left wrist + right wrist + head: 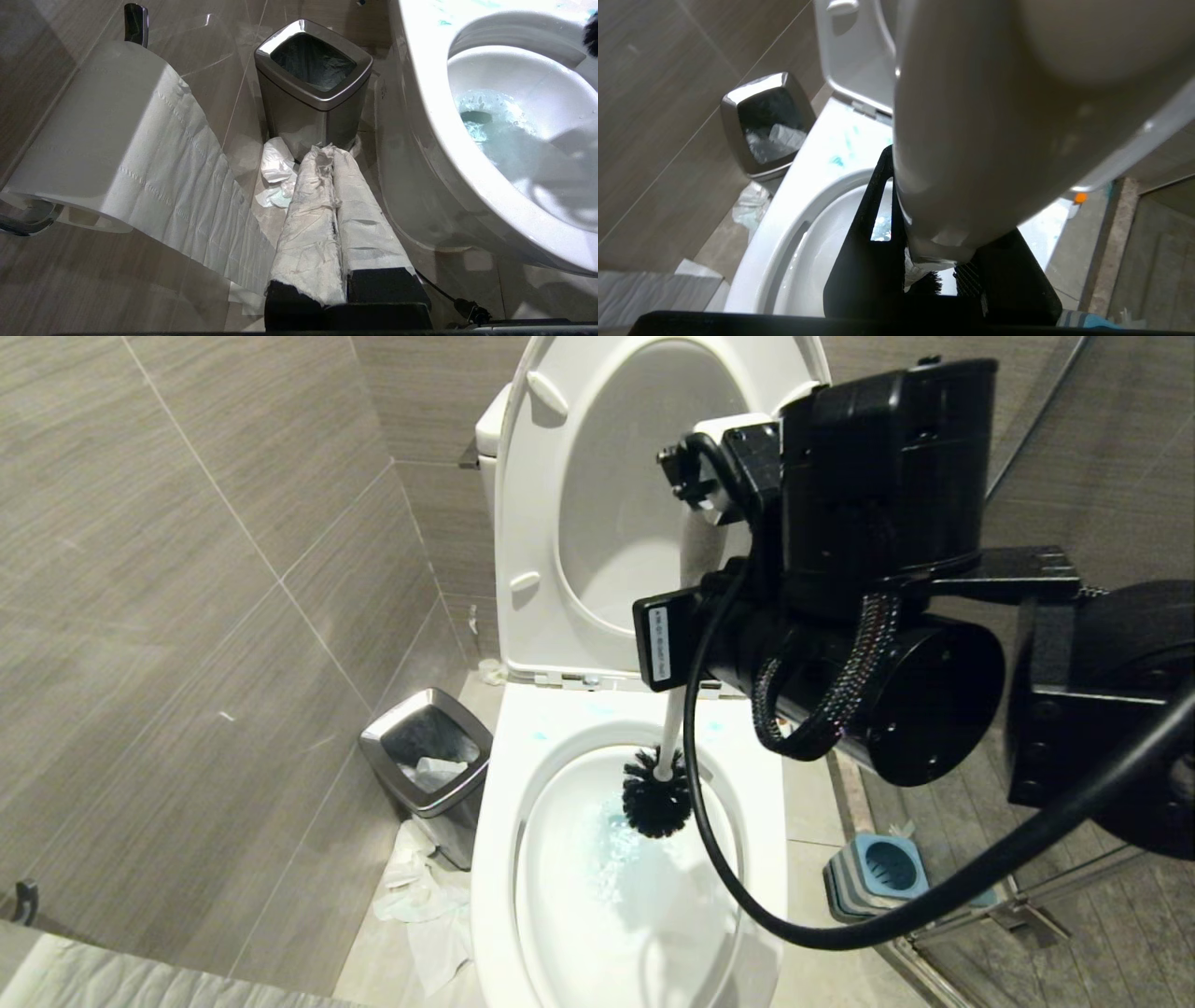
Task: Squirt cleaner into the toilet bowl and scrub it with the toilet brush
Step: Scrub the toilet bowl, then put the toilet brush back
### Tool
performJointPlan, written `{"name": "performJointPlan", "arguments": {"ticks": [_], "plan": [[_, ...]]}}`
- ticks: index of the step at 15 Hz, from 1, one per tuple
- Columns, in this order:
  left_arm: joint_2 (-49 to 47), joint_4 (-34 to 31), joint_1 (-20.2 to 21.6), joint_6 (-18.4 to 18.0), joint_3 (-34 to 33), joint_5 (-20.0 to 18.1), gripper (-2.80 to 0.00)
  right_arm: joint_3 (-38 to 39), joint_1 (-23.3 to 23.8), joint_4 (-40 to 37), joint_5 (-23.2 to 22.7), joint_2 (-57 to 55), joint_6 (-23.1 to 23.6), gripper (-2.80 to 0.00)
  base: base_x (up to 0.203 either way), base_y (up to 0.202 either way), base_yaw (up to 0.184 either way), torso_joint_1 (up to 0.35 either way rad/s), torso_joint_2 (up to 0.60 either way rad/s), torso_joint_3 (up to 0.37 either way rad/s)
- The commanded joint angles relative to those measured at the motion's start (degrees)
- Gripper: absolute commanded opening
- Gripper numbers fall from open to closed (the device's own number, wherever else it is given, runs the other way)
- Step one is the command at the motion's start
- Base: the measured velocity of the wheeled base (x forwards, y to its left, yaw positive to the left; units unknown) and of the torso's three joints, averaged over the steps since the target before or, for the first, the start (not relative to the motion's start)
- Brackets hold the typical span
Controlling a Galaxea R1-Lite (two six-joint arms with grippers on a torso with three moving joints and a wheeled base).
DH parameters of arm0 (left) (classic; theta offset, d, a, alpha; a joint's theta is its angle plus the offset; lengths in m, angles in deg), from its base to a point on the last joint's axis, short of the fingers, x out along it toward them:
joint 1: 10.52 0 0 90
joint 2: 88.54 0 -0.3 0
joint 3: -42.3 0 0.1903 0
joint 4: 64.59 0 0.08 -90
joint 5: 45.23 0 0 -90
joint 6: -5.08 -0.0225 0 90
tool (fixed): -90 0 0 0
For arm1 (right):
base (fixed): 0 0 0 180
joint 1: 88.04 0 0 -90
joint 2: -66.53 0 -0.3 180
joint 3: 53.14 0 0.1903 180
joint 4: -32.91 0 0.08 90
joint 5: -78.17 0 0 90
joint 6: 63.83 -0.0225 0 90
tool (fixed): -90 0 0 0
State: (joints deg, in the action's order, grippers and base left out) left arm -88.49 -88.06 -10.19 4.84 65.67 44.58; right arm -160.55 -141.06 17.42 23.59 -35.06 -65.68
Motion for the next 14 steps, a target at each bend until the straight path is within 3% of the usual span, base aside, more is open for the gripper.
{"name": "performJointPlan", "arguments": {"ticks": [1, 6, 14], "plan": [[0.0, 0.0, 0.0, 0.0, -0.1, 0.0, -2.8, 0.2, 2.0, 0.0, 0.1, 2.8, 0.3, -2.8, 0.0, 0.0, 0.0, 0.0, 0.0, 0.0], [0.0, 0.0, 0.0, 0.0, -0.1, 0.0, -2.8, 0.3, 13.1, 0.3, -2.8, 4.1, 1.8, -2.8, 0.0, 0.0, 0.0, 0.0, 0.0, 0.0], [0.0, 0.0, 0.0, 0.0, -0.1, 0.0, -2.8, 5.5, 36.8, 1.4, -17.1, 6.9, 3.1, -2.8, 0.0, 0.0, 0.0, 0.0, 0.0, 0.0]]}}
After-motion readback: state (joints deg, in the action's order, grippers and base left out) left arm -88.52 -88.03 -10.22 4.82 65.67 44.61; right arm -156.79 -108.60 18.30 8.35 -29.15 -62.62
